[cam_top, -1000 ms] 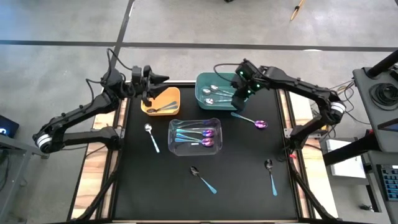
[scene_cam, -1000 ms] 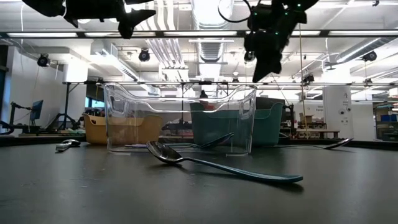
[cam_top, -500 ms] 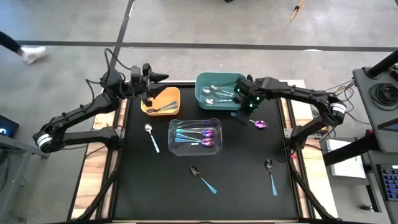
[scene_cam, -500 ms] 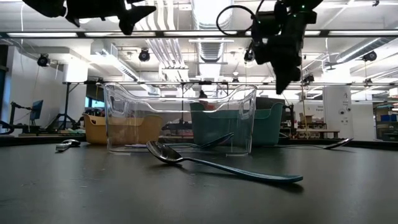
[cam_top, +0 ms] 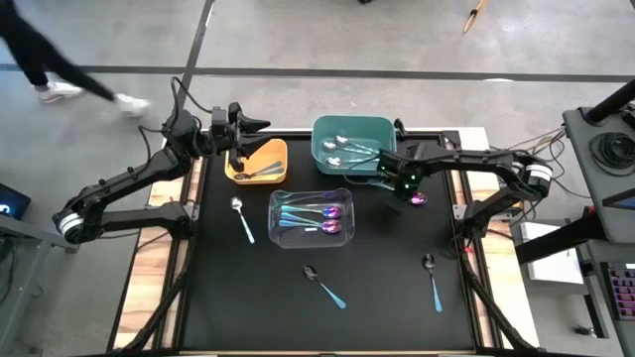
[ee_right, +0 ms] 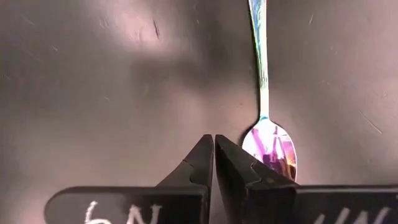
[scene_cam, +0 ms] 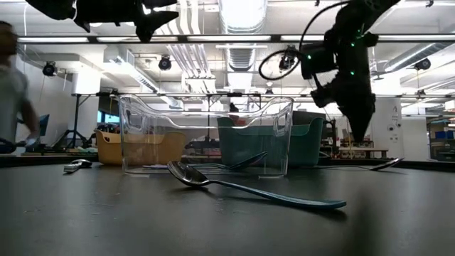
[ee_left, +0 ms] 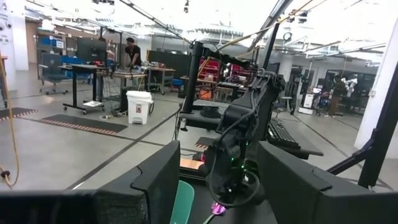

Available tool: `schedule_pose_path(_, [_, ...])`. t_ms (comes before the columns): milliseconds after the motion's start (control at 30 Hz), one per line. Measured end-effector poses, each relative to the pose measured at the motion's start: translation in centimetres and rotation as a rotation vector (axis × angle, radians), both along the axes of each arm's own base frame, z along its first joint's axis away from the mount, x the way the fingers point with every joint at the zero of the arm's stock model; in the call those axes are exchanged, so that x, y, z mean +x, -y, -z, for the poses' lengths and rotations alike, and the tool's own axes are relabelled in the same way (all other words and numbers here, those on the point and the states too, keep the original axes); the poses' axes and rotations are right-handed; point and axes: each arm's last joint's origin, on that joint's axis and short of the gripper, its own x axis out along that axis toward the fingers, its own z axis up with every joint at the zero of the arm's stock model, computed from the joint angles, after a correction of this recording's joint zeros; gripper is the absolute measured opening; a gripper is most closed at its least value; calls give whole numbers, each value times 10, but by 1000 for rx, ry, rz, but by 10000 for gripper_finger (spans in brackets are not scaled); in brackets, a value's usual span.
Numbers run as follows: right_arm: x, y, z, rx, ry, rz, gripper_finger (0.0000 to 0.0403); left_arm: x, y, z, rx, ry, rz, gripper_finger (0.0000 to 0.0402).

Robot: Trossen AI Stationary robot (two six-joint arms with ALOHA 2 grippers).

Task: Sort silverware by color (type)
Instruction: Put the violet spoon into the transparent bin

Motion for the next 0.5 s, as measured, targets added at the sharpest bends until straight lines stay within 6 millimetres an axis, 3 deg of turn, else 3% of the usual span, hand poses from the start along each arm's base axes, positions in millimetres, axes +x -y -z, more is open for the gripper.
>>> schedule_pose_path(333, [2, 1, 17, -59, 79, -215, 9, 0, 0, 0, 21, -6, -3, 194])
schedule_pose_path(500, [1, 1, 25, -96, 90, -242, 14, 0, 0, 0, 34, -8, -5, 194])
